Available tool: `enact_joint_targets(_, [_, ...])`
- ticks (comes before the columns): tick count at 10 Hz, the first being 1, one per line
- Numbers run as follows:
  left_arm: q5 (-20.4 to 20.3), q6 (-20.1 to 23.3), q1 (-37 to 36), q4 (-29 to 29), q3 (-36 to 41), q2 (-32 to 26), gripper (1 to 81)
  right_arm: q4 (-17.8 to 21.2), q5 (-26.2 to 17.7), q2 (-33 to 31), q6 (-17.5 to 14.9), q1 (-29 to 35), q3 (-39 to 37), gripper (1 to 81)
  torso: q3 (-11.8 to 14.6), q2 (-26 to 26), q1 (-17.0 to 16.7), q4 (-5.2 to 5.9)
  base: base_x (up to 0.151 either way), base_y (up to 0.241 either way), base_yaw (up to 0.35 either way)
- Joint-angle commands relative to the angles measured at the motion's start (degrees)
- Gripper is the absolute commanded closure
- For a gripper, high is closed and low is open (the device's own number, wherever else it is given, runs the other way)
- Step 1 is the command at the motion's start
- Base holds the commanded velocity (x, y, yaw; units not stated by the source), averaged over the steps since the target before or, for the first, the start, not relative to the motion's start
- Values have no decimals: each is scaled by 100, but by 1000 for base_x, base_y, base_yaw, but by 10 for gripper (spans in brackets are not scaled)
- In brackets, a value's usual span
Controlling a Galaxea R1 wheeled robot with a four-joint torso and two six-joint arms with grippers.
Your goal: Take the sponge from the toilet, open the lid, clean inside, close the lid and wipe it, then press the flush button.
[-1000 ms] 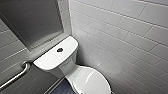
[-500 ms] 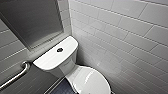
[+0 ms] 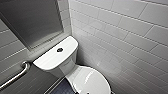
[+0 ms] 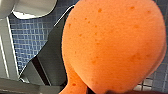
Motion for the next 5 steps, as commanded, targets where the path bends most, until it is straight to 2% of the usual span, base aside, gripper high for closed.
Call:
enact_joint_targets(1, [16,1,-613,332,-90,369,10,-141,-278,-195,20,-75,31,811,0,0,0,0,0,0,0])
enact_joint_targets(5, [281,1,-613,385,-784,817,10,-141,-278,-187,19,-58,31,811,2,-2,0,2,0,0,0])
